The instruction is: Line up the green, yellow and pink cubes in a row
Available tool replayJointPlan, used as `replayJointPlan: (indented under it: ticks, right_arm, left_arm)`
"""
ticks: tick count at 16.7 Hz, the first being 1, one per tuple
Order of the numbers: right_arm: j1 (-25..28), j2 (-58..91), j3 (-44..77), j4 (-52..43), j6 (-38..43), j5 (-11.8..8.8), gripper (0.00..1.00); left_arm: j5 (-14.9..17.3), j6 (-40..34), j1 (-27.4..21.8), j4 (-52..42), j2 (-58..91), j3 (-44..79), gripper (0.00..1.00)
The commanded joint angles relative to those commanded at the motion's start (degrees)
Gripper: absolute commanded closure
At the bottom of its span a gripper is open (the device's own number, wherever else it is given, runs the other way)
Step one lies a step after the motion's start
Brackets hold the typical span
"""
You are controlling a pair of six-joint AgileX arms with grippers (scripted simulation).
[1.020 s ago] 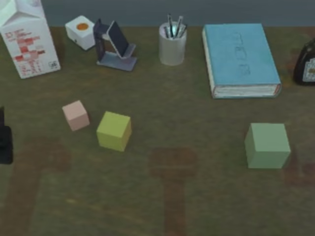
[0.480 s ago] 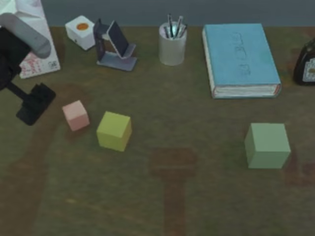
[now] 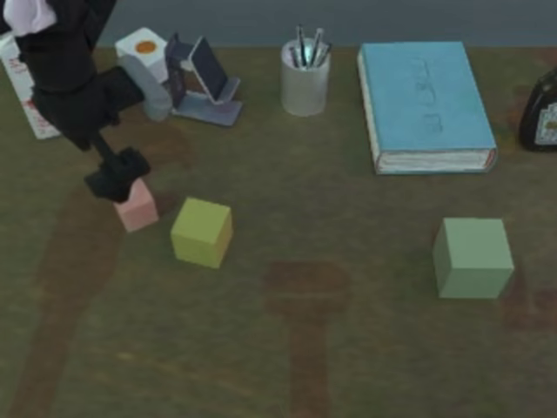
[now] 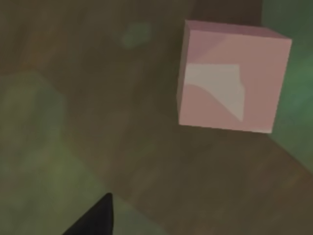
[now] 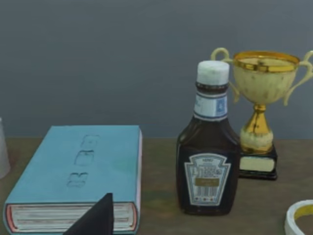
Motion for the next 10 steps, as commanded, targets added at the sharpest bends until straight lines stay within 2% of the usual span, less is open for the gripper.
replayJointPlan:
  ticks: [4, 10]
  right_arm:
    - [0.0, 0.0, 0.0, 0.0, 0.0, 0.0, 0.00]
    - [0.0, 0.0, 0.0, 0.0, 0.0, 0.0, 0.00]
  left_arm:
    - [-0.2, 2.9, -0.6, -2.7, 7.4, 7.6, 0.00]
    - [-0.2, 3.1, -0.3, -2.6, 7.8, 7.7, 0.00]
